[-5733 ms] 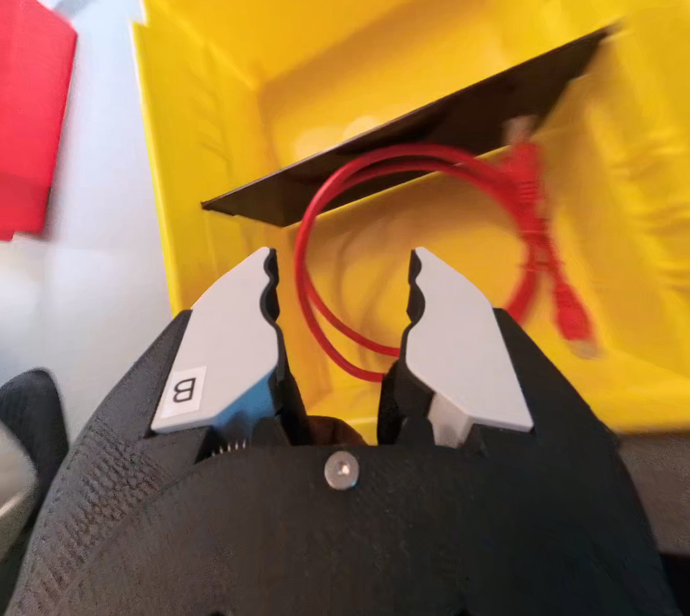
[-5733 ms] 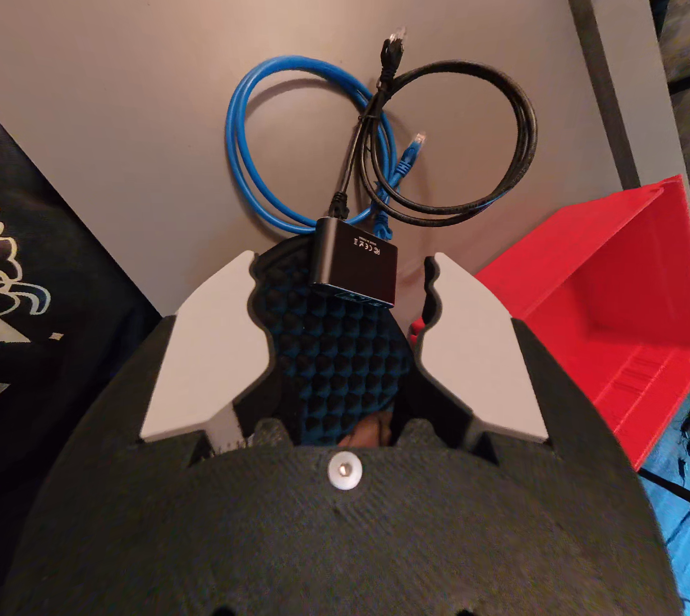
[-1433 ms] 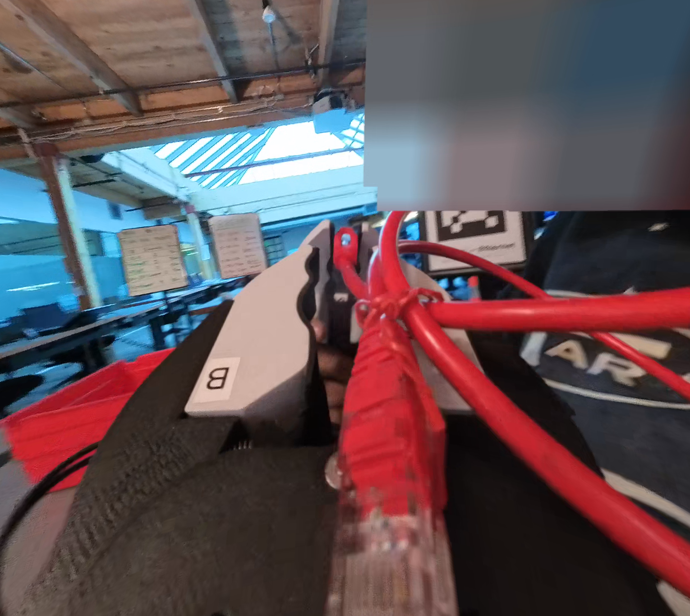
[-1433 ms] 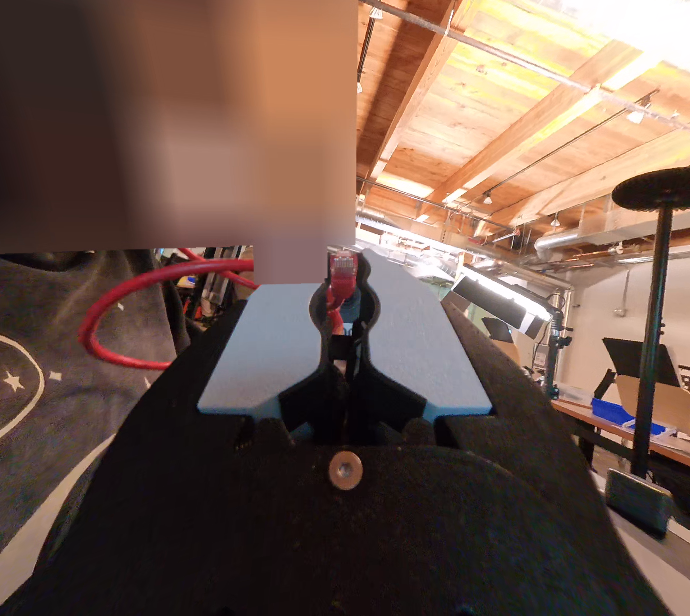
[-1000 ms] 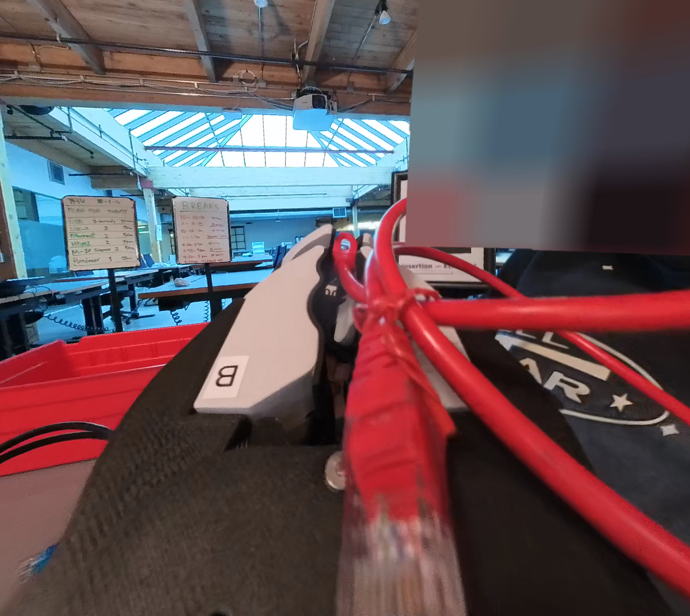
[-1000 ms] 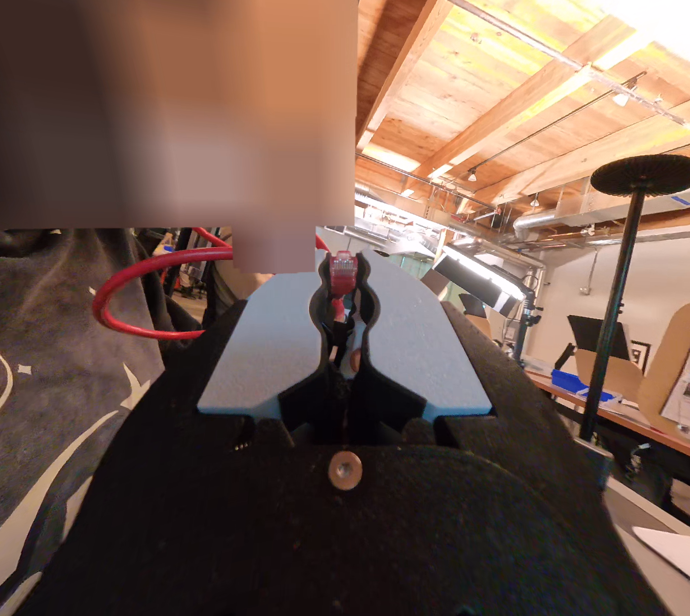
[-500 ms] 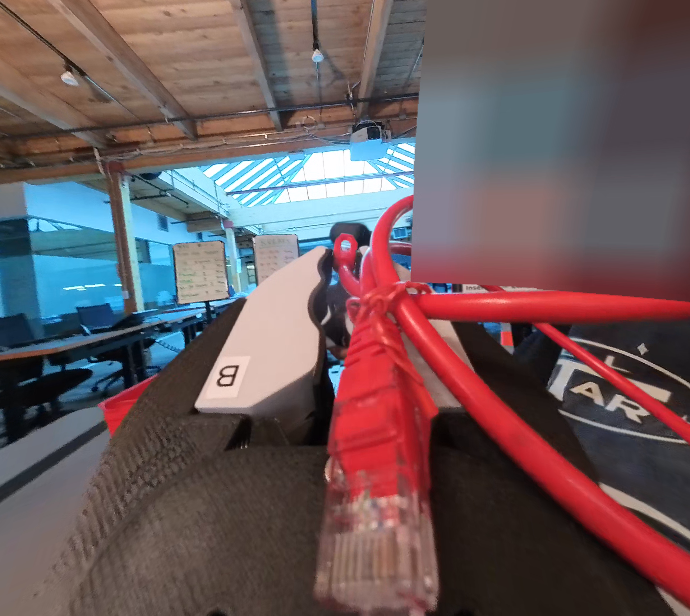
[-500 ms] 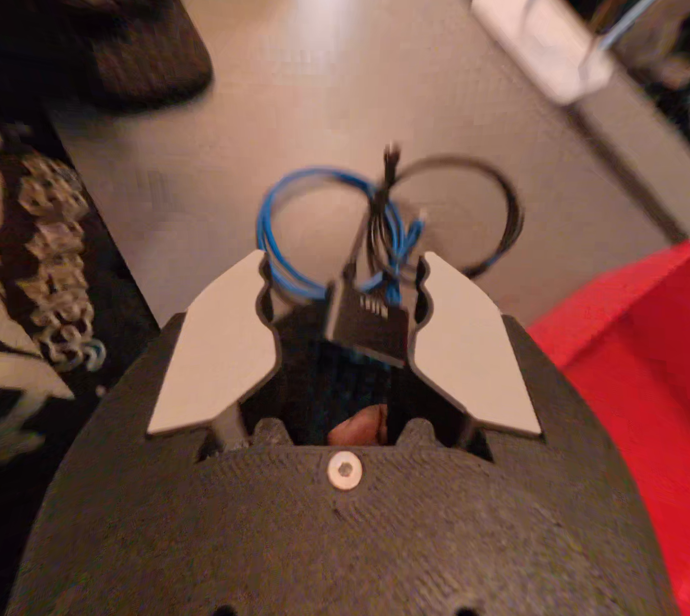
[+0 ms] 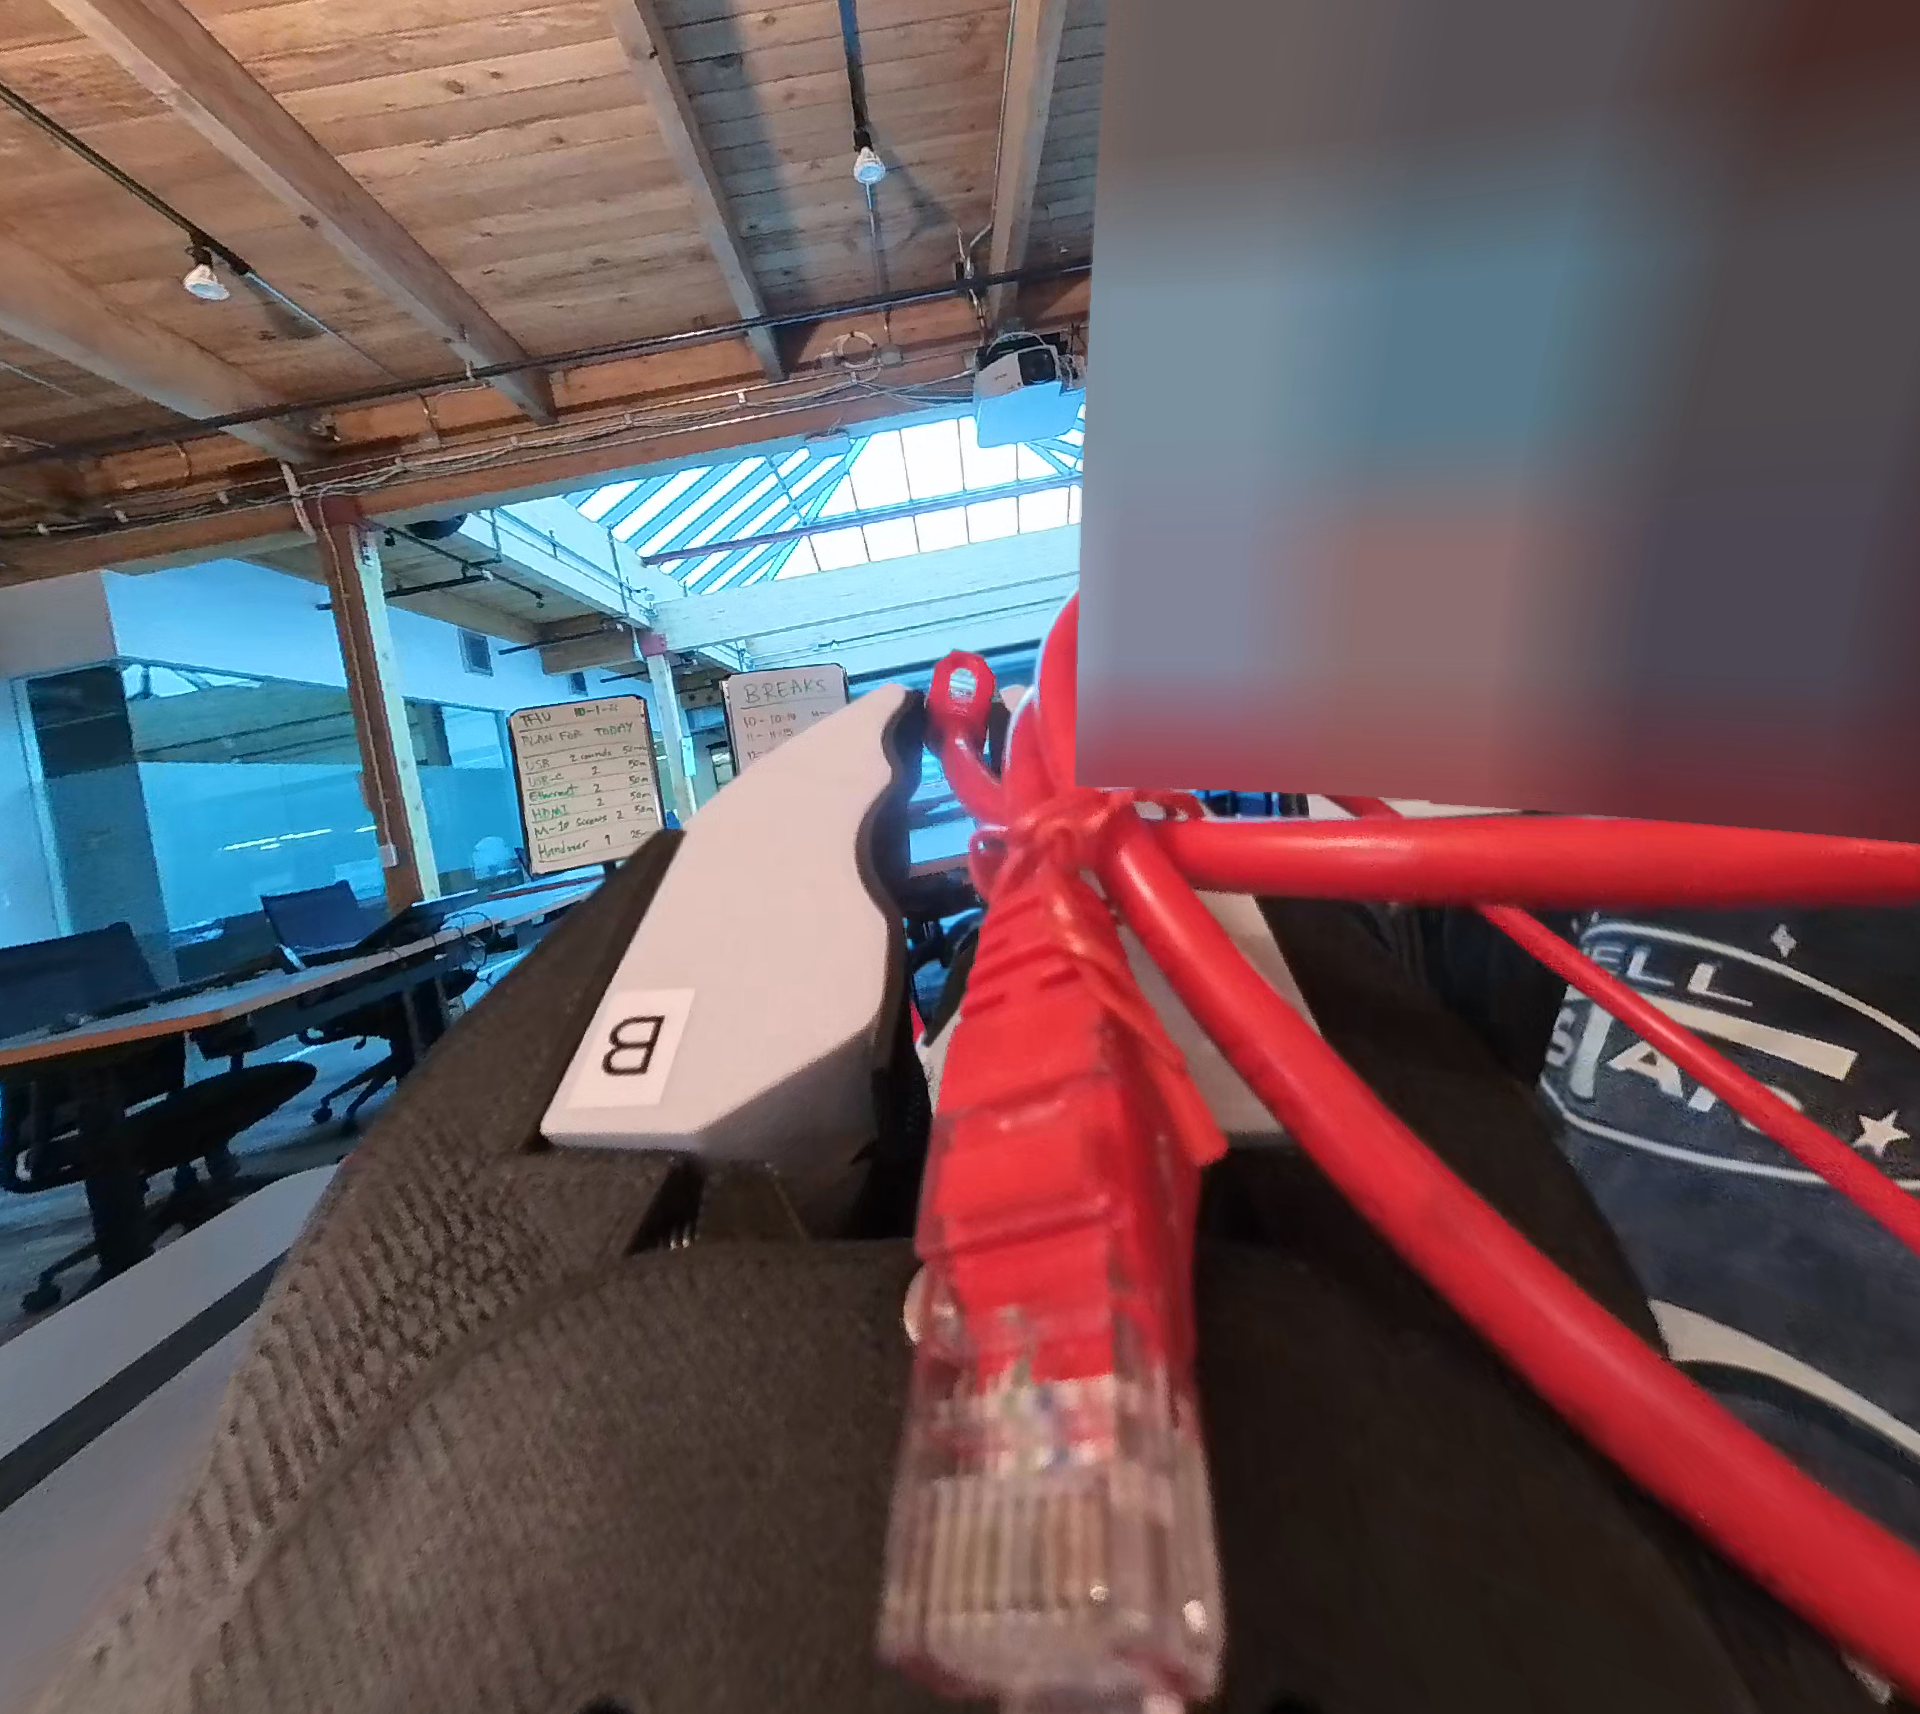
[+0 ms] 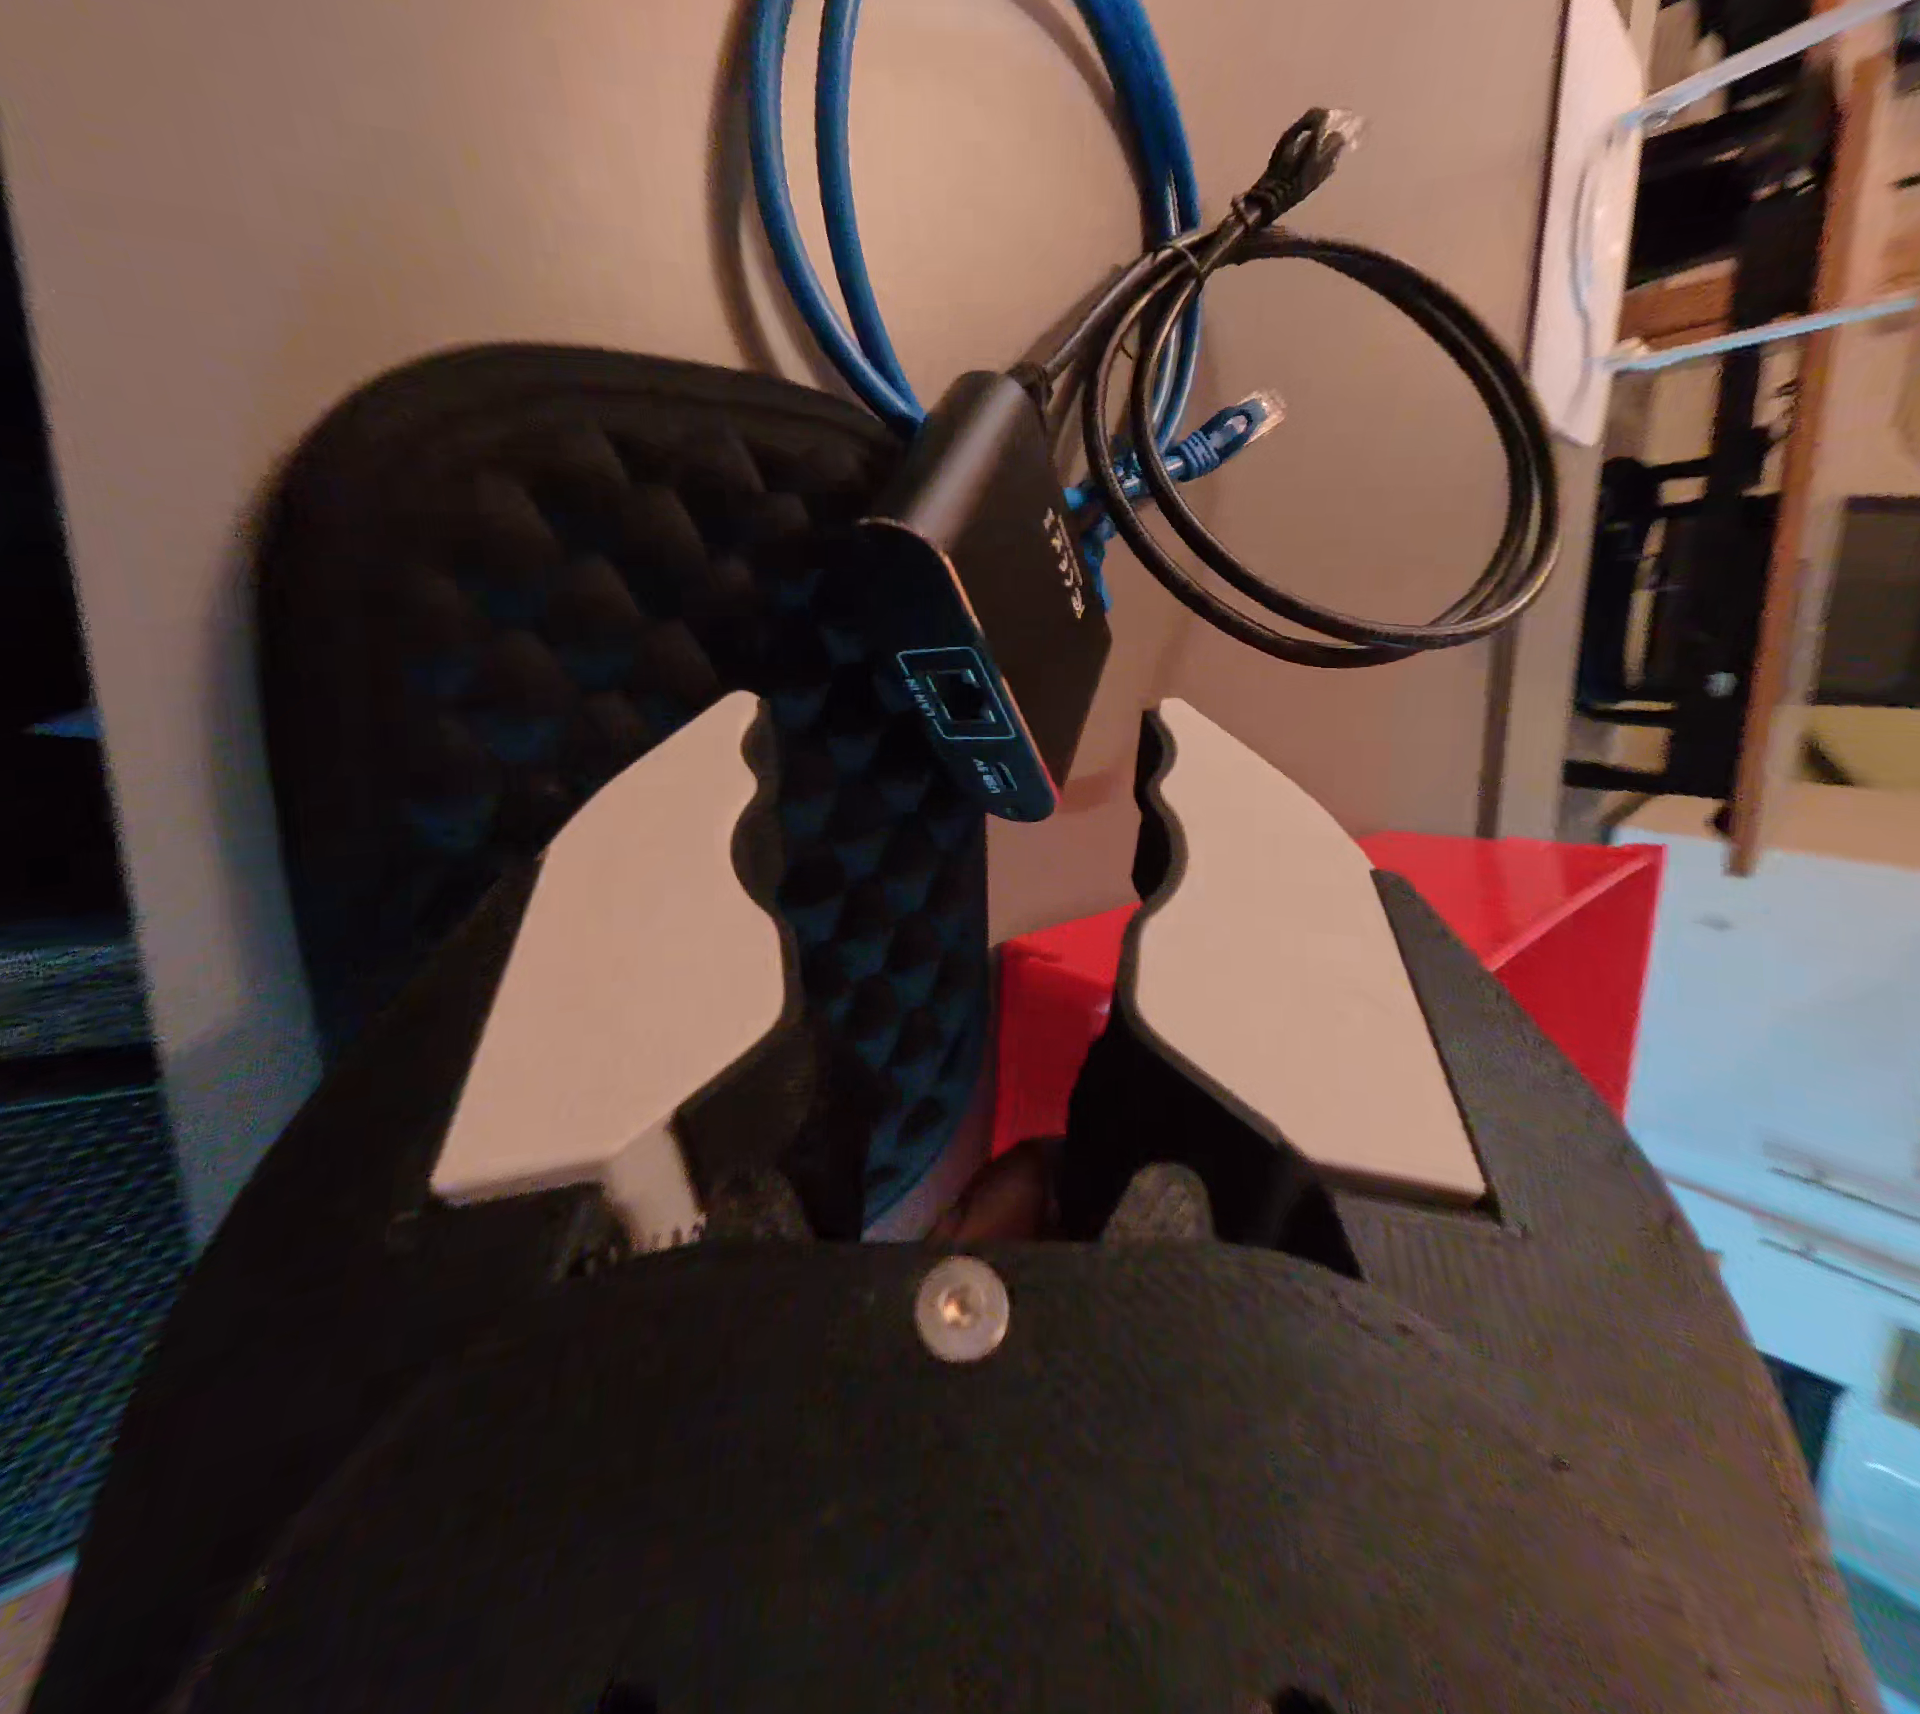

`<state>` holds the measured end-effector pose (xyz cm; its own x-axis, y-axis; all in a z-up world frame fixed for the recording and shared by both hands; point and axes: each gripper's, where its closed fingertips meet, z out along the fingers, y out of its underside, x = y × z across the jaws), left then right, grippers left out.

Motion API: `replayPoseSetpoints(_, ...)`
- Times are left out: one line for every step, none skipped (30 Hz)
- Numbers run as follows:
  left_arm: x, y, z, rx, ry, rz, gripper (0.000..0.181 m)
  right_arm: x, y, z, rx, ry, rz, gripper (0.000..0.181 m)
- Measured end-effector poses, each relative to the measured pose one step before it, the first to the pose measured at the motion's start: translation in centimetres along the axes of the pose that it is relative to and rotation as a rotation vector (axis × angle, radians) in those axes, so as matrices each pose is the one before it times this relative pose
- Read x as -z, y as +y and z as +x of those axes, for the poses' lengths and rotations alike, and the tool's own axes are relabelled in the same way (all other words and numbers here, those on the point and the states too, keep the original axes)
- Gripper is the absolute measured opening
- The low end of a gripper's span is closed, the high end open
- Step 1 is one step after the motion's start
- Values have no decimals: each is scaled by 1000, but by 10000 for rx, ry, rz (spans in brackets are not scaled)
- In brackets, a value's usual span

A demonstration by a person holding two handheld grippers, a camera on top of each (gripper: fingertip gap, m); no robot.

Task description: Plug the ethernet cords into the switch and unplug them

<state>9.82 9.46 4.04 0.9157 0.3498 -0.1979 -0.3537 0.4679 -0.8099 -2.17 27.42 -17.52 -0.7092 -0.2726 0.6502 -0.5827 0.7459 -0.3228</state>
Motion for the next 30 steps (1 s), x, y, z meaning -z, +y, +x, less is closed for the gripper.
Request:
replayPoseSetpoints(-32,63,55,-3,34,-18,12,-252,-46,173,263,337,182,64)
replayPoseSetpoints(-8,43,47,12,22,5,12,-196,-211,296,236,336,233,65)
replayPoseSetpoints(5,10,17,15,7,14,12,-195,-85,251,246,245,140,65)
replayPoseSetpoints(16,23,7,1,1,1,12,-203,60,369,201,284,86,63)
replayPoseSetpoints(5,21,8,-15,4,-9,12,-373,265,201,161,189,3,64)
replayPoseSetpoints(-12,11,45,-9,27,-4,12,-470,-79,-198,-29,-55,250,54)
replayPoseSetpoints(-32,33,71,5,56,-6,12,-508,-142,-535,-140,-284,287,42)
replayPoseSetpoints(-46,71,84,19,56,-15,12,-371,-66,-428,-107,-220,233,33)
replayPoseSetpoints(-58,102,78,15,39,-31,12,-154,-26,-15,-45,22,199,33)
replayPoseSetpoints(-44,107,65,-17,24,-36,12,1,-8,59,-24,71,159,32)
replayPoseSetpoints(-34,103,80,-38,25,-36,12,29,-34,83,27,165,83,31)
replayPoseSetpoints(-41,106,55,-37,22,-46,12,63,-83,108,145,264,5,29)
replayPoseSetpoints(-30,129,50,-23,12,-70,13,69,-132,160,97,292,-93,28)
replayPoseSetpoints(-9,182,80,-37,13,-100,13,52,-249,127,-20,198,-178,27)
replayPoseSetpoints(0,220,112,-76,13,-122,13,79,-502,108,-80,137,-168,26)
replayPoseSetpoints(23,201,120,-91,9,-117,13,106,-735,105,-122,133,-188,26)
replayPoseSetpoints(42,165,98,-74,2,-107,13,129,-868,-54,-161,67,-279,25)
replayPoseSetpoints(34,114,57,-57,-7,-83,13,110,-807,-271,-198,-11,-483,25)
replayPoseSetpoints(45,51,31,-45,-7,-44,12,85,-733,-401,-239,21,-616,25)
replayPoseSetpoints(34,-7,24,-26,6,1,12,86,-687,-445,-286,145,-602,26)
replayPoseSetpoints(21,-33,6,1,17,29,12,85,-594,-452,-111,212,-498,26)
replayPoseSetpoints(12,-28,5,33,20,35,12,20,-421,-371,52,200,-374,26)
replayPoseSetpoints(3,-25,39,56,33,28,13,-101,-271,-282,-114,125,-254,27)
replayPoseSetpoints(14,-46,68,51,37,39,12,-142,-291,-280,-161,-21,-39,28)
replayPoseSetpoints(26,-60,61,32,30,47,12,-142,-299,-399,-133,-258,115,29)
replayPoseSetpoints(44,-67,61,6,27,34,12,-55,-267,-460,-232,-477,192,31)
replayPoseSetpoints(58,-72,-3,-12,3,22,13,49,-169,-374,-281,-632,201,40)
replayPoseSetpoints(54,-58,-70,-14,-25,13,13,164,8,-272,-375,-757,159,52)
replayPoseSetpoints(63,-56,-83,-13,-25,11,13,224,95,-172,-482,-876,179,66)
replayPoseSetpoints(67,-61,-117,3,-31,33,13,308,81,-36,-514,-888,309,76)
